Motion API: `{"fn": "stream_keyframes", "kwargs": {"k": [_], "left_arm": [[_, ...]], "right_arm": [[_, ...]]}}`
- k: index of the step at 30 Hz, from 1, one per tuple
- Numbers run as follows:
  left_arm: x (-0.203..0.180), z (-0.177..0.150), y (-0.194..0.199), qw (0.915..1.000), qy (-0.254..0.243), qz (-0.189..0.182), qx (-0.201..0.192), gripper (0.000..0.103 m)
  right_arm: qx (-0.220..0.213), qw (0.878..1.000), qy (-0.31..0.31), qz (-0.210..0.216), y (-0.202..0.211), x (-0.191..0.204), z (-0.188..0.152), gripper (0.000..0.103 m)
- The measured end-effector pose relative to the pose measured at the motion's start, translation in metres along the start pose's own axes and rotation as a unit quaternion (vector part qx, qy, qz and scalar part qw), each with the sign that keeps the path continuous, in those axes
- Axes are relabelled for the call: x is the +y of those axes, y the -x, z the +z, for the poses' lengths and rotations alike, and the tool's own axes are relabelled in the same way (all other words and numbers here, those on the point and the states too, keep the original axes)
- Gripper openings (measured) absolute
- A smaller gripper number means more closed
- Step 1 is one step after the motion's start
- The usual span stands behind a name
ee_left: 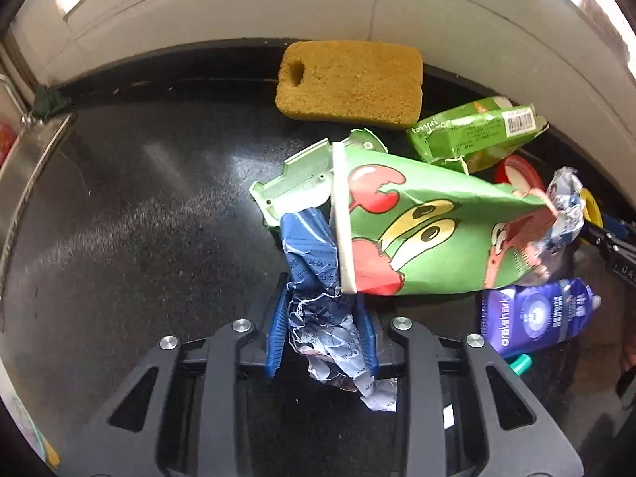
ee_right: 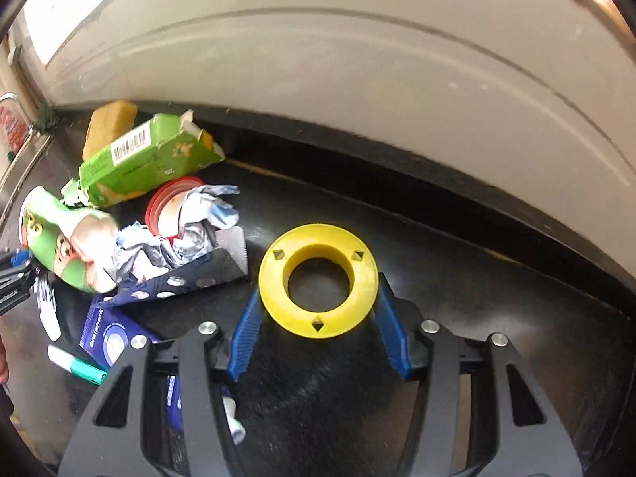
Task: Collect trash
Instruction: 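Grasp the blue foil wrapper with the left tool while the right tool grasps the yellow tape roll, then carry wrapper and tape roll to the bin and open both tools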
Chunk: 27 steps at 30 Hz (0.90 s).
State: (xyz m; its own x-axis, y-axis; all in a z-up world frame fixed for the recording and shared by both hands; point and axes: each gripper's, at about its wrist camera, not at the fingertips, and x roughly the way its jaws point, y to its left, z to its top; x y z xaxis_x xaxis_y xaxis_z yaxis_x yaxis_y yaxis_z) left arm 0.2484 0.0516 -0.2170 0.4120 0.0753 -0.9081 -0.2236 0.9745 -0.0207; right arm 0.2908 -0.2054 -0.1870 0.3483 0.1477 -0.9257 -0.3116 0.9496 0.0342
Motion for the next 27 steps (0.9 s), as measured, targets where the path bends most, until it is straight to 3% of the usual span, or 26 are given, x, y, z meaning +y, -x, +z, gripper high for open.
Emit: {"fn": "stream_keyframes", "kwargs": {"k": [9, 17, 22, 27], "left_arm": [[0.015, -0.016, 0.062, 0.9990, -0.015, -0.008, -0.042, 0.029], [0.016, -0.064, 0.124, 0.9962, -0.051, -0.029, -0.064, 0.029], [0.022, -0.086, 0.141, 0.9947, -0.068, -0.038, -0.066, 0.030], [0.025, -0.096, 0.149, 0.9938, -0.074, -0.043, -0.071, 0.030]], "right_arm": [[-0.029, 0.999, -0.033, -0.014, 0.064, 0.009, -0.011, 0.054], [-0.048, 0.998, -0.048, -0.012, 0.134, 0.048, -0.061, 0.054], [-0.049, 0.998, -0.048, -0.011, 0.168, 0.065, -0.097, 0.054], [-0.050, 0.998, -0.047, -0.010, 0.176, 0.075, -0.111, 0.054]]}}
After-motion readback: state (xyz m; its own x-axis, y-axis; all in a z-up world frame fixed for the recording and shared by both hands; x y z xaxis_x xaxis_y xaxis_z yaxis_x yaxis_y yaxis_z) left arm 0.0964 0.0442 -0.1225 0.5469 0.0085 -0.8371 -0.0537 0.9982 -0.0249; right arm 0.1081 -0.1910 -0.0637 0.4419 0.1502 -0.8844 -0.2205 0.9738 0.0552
